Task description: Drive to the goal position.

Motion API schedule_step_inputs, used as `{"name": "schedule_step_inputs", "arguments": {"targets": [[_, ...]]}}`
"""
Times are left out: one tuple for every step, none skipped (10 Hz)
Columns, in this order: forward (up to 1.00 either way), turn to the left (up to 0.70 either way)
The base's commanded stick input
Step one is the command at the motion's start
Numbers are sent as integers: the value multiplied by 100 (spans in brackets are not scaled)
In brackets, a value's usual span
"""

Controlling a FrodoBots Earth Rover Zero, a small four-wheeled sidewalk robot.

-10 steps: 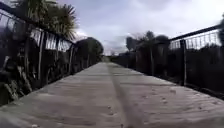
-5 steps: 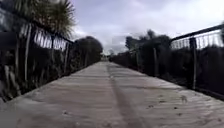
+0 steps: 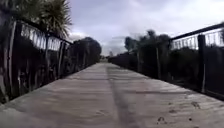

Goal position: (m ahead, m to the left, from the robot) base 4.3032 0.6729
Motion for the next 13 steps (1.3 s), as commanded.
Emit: {"name": "schedule_step_inputs", "arguments": {"targets": [[70,0],[70,0],[70,0],[70,0],[70,0],[70,0],[70,0],[70,0],[70,0],[70,0],[70,0],[70,14],[70,35]]}}
